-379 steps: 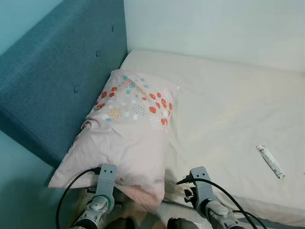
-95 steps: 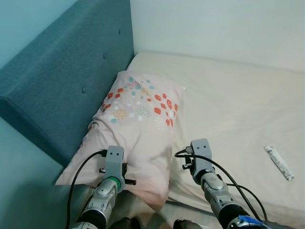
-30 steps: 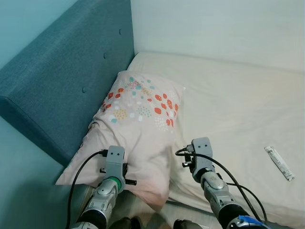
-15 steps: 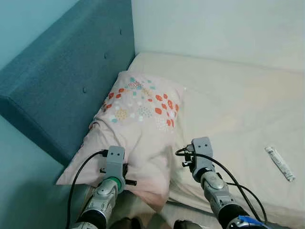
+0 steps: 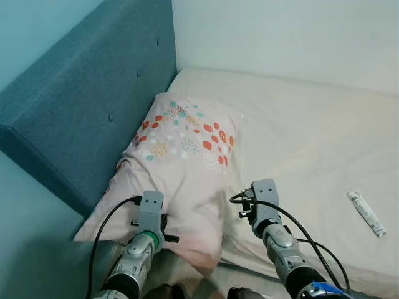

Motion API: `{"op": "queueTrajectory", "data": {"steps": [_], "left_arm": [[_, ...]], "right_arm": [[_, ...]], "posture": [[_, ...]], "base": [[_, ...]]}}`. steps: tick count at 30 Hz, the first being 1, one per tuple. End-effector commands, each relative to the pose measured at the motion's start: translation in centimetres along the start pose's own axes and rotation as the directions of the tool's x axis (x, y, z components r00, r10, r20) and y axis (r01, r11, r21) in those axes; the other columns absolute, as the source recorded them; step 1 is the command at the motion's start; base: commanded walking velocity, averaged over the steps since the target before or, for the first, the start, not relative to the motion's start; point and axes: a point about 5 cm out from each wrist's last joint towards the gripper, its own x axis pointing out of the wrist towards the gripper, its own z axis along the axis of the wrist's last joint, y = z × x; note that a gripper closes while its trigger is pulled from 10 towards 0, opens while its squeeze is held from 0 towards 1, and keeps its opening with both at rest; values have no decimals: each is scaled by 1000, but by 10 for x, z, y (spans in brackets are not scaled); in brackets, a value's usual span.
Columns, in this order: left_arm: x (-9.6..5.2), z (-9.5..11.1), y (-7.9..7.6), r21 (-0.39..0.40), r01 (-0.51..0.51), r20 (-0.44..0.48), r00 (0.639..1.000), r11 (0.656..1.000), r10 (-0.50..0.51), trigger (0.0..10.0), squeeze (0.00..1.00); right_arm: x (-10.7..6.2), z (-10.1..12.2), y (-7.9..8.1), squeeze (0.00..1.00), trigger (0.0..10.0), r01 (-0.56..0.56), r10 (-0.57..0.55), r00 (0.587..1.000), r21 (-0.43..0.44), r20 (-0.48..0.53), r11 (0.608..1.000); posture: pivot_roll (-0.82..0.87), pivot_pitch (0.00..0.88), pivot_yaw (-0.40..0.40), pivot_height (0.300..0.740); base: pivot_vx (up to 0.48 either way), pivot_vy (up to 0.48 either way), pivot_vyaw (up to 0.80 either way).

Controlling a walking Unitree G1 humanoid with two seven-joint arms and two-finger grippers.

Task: Clean up the room

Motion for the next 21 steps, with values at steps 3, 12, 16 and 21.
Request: {"op": "queueTrajectory", "data": {"steps": [3,12,16,21], "left_arm": [[-2,-12,1,13,3,-56,998,1000,-2,10000,0],[-4,-19,-7,0,9,-74,997,1000,-9,10000,0],[-2,-15,-11,4,20,-70,997,1000,-20,10000,0],[-2,-15,-9,-6,10,-71,997,1000,-11,10000,0]], "right_arm": [[-5,-9,-6,0,10000,34,-34,999,31,-23,999],[-5,-10,-3,0,10000,-3,2,1000,-9,-19,1000],[-5,-8,-11,0,10000,32,-32,999,5,-18,999],[-4,-7,-8,0,10000,13,-13,1000,-4,-21,1000]], "posture": [[82,33,84,740],[69,17,75,740],[65,8,68,740],[68,10,69,740]], "base": [[0,0,0],[0,0,0],[0,0,0],[0,0,0]]}}
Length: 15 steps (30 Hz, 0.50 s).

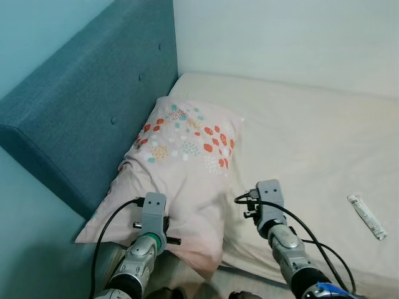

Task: Clean up the room

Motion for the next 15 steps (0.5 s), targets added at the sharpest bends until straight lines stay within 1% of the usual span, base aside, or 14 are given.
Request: {"op": "queueTrajectory", "data": {"steps": [1,6,9,10,12,13,15], "left_arm": [[-1,-9,-1,-10,-4,-42,999,1000,4,10000,0],[-2,-9,3,-14,-10,-39,999,1000,10,10000,0],[-2,-9,5,-16,-12,-38,999,1000,12,10000,0],[-2,-9,5,-9,-9,-38,999,1000,9,10000,0],[-3,-11,3,21,6,-40,999,1000,-6,10000,0],[-3,-12,2,21,10,-46,999,1000,-9,10000,0],[-4,-14,3,26,-2,-45,999,1000,3,10000,0]], "right_arm": [[-2,-7,4,0,10000,-14,14,1000,5,-26,1000],[-1,-6,6,0,10000,-11,11,1000,18,-26,1000],[-1,-7,11,0,10000,-37,37,999,-2,-26,999],[-2,-7,11,0,10000,-37,37,999,-6,-25,999],[-2,-6,5,0,10000,5,-4,1000,30,-18,1000],[-2,-6,5,0,10000,5,-4,1000,39,-19,999],[-1,-6,8,0,10000,-18,18,1000,23,-20,1000]], "posture": [[68,10,69,740],[75,2,74,740],[71,0,75,740],[68,0,77,740],[79,14,73,740],[81,16,71,740],[81,0,70,740]], "base": [[0,0,0],[0,0,0],[0,0,0],[0,0,0],[0,0,0],[0,0,0],[0,0,0]]}}
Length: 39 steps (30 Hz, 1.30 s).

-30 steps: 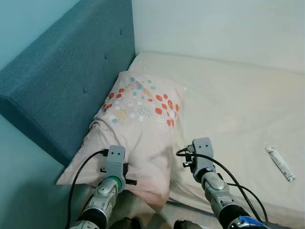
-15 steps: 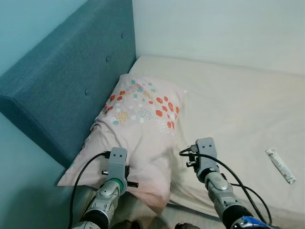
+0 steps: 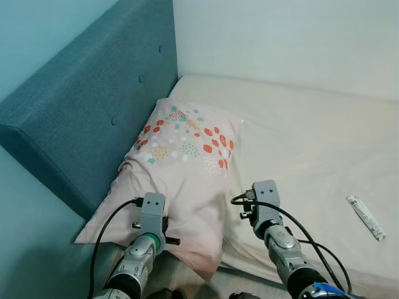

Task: Clean up the room

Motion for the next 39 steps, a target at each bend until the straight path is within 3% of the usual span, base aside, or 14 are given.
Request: {"op": "queueTrajectory", "data": {"steps": [1,3,13,16,18,20,22,24,27,29,32,33,39], "left_arm": [[-3,-12,1,7,-8,-39,999,1000,8,10000,0],[-3,-11,3,-16,-28,-39,999,999,27,10000,0],[-1,-6,7,-11,-29,-35,999,1000,29,10000,0],[0,-5,5,30,-9,-38,999,1000,10,10000,0],[0,-6,3,28,-9,-44,999,1000,11,10000,0],[-1,-9,2,16,-13,-52,999,1000,14,10000,0],[-2,-9,1,37,-12,-28,1000,999,14,10000,0],[-2,-10,1,39,-14,-28,999,999,15,10000,0],[-2,-10,2,14,-24,-30,999,1000,25,10000,0],[-2,-11,-3,34,1,-45,999,999,0,10000,0],[-2,-15,-6,6,-4,-69,998,1000,4,10000,0],[-2,-13,-5,16,-8,-55,998,1000,8,10000,0],[-1,-11,1,-1,-36,-52,998,999,36,10000,0]], "right_arm": [[-1,-4,4,0,10000,-34,34,999,-19,-14,999],[0,-2,7,0,10000,-54,54,998,-35,-11,998],[1,-1,8,0,10000,-42,42,999,-21,-6,999],[0,0,-4,0,10000,38,-39,999,37,5,999],[1,0,-4,0,10000,34,-34,999,55,-7,998],[1,-2,-1,0,10000,9,-9,1000,52,-18,999],[-1,-4,11,0,10000,-73,73,997,-25,-12,997],[-1,-5,13,0,10000,-92,92,996,-40,-15,995],[-3,-8,9,0,10000,-74,74,997,-29,-19,997],[-6,-9,-4,0,10000,14,-14,1000,5,-6,1000],[-4,-8,0,0,10000,-24,24,999,2,-22,1000],[-4,-9,4,0,10000,-53,52,998,-24,-26,998],[-3,-9,1,0,10000,-25,25,999,-1,-35,1000]], "posture": [[81,0,70,740],[82,33,80,740],[76,9,80,740],[86,16,77,740],[95,29,76,740],[91,28,68,740],[78,0,76,740],[79,0,77,740],[71,15,76,740],[67,0,74,740],[75,39,62,740],[64,5,63,740],[74,27,68,740]], "base": [[0,0,0],[0,0,0],[0,0,0],[0,0,0],[0,0,0],[0,0,0],[0,0,0],[0,0,0],[0,0,0],[0,0,0],[0,0,0],[0,0,0],[0,0,0]]}}
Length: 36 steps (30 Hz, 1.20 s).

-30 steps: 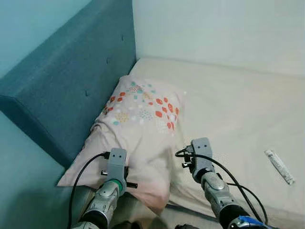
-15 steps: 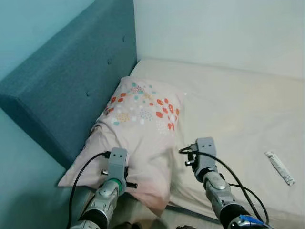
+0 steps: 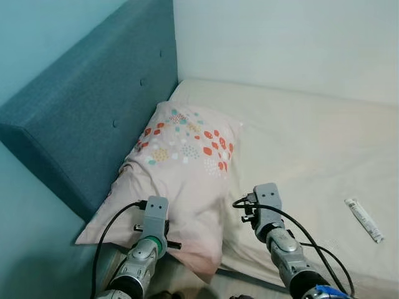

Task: Clean up the room

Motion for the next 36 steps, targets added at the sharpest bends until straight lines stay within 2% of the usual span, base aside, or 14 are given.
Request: {"op": "queueTrajectory", "data": {"steps": [1,8,12,14,15,18,19,22,24,27,29,33,35,36], "left_arm": [[-1,-7,2,-18,-11,-30,999,1000,11,10000,0],[-1,-2,12,-35,-37,-5,999,999,37,10000,0],[0,3,14,-35,-40,2,999,999,40,10000,0],[1,3,10,1,-15,-5,1000,1000,15,10000,0],[2,6,6,58,14,7,1000,998,-15,10000,0],[2,7,5,76,23,12,1000,997,-24,10000,0],[2,6,11,20,-12,6,1000,1000,12,10000,0],[2,6,15,-14,-34,-2,999,999,34,10000,0],[1,4,11,-5,-20,-9,1000,1000,20,10000,0],[0,-1,12,-37,-30,-12,1000,999,29,10000,0],[-1,-2,13,-41,-31,-10,999,999,30,10000,0],[-2,-7,10,27,2,-21,1000,1000,-1,10000,0],[-3,-10,11,15,-7,-36,999,1000,8,10000,0],[-3,-7,12,-4,-13,-17,1000,1000,13,10000,0]], "right_arm": [[0,-3,-1,0,10000,12,-12,1000,12,-24,1000],[0,-3,5,0,10000,-10,10,1000,-3,-18,1000],[-1,-3,1,0,10000,25,-25,1000,23,-14,999],[1,-1,2,0,10000,36,-35,999,18,-12,999],[3,2,8,0,10000,-2,2,1000,9,-1,1000],[3,3,10,0,10000,-19,19,1000,6,2,1000],[4,3,8,0,10000,-1,1,1000,22,1,1000],[4,3,7,0,10000,11,-11,1000,31,-1,999],[2,-1,8,0,10000,1,-1,1000,25,-11,1000],[-2,-8,7,0,10000,11,-10,1000,29,-24,1000],[-3,-10,6,0,10000,18,-17,1000,30,-26,999],[-3,-8,-3,0,10000,92,-90,996,96,-23,991],[-2,-7,-4,0,10000,98,-95,995,124,-30,988],[1,-3,0,0,10000,87,-86,996,121,-21,989]], "posture": [[74,27,68,740],[72,0,73,740],[72,0,85,740],[76,0,73,740],[79,0,76,740],[79,0,76,740],[86,0,79,740],[87,0,80,740],[93,0,83,740],[80,0,90,740],[78,0,91,740],[101,2,90,740],[113,40,82,740],[99,0,88,740]], "base": [[0,0,0],[0,0,0],[0,0,0],[0,0,0],[0,0,0],[0,0,0],[0,0,0],[0,0,0],[0,0,0],[0,0,0],[0,0,0],[0,0,0],[0,0,0],[0,0,0]]}}
